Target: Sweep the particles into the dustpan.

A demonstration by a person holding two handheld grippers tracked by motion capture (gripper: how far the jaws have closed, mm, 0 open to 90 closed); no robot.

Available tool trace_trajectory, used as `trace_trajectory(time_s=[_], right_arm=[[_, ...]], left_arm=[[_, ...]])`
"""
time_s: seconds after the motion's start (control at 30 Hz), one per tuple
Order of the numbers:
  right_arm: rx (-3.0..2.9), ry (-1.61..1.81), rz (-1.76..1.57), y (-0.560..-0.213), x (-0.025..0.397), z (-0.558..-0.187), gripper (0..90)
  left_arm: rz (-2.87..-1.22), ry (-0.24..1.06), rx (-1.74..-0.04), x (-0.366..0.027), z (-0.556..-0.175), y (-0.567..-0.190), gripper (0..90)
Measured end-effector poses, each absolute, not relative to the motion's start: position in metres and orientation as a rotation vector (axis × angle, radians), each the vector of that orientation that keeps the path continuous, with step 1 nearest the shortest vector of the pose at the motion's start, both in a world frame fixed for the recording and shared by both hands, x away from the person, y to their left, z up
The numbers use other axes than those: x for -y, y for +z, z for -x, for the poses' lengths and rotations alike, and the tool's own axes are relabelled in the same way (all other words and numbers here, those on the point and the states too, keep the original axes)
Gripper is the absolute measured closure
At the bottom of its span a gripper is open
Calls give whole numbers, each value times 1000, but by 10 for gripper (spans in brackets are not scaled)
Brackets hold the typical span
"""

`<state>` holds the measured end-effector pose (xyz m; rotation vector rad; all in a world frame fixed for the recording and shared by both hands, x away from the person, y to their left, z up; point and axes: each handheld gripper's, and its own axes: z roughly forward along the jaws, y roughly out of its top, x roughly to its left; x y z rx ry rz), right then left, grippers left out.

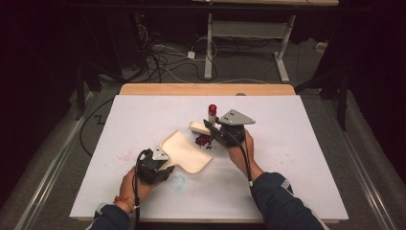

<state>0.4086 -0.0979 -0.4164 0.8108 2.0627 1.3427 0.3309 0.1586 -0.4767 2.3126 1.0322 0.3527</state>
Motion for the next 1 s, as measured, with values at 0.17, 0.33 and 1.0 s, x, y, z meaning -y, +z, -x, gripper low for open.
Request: trace_trajectory(time_s=[0.17, 0.33, 1.0], right_arm=[[-2060, 1347, -855, -414, 93, -403, 691], [-2064, 1345, -865, -415, 85, -394, 688], [-2112, 1389, -819, -411, 67, -359, 694]], left_arm=[[-2327, 362, -1037, -148, -333, -477, 637], [-2331, 371, -1054, -140, -335, -478, 637], [-2303, 339, -1066, -138, -350, -480, 633]])
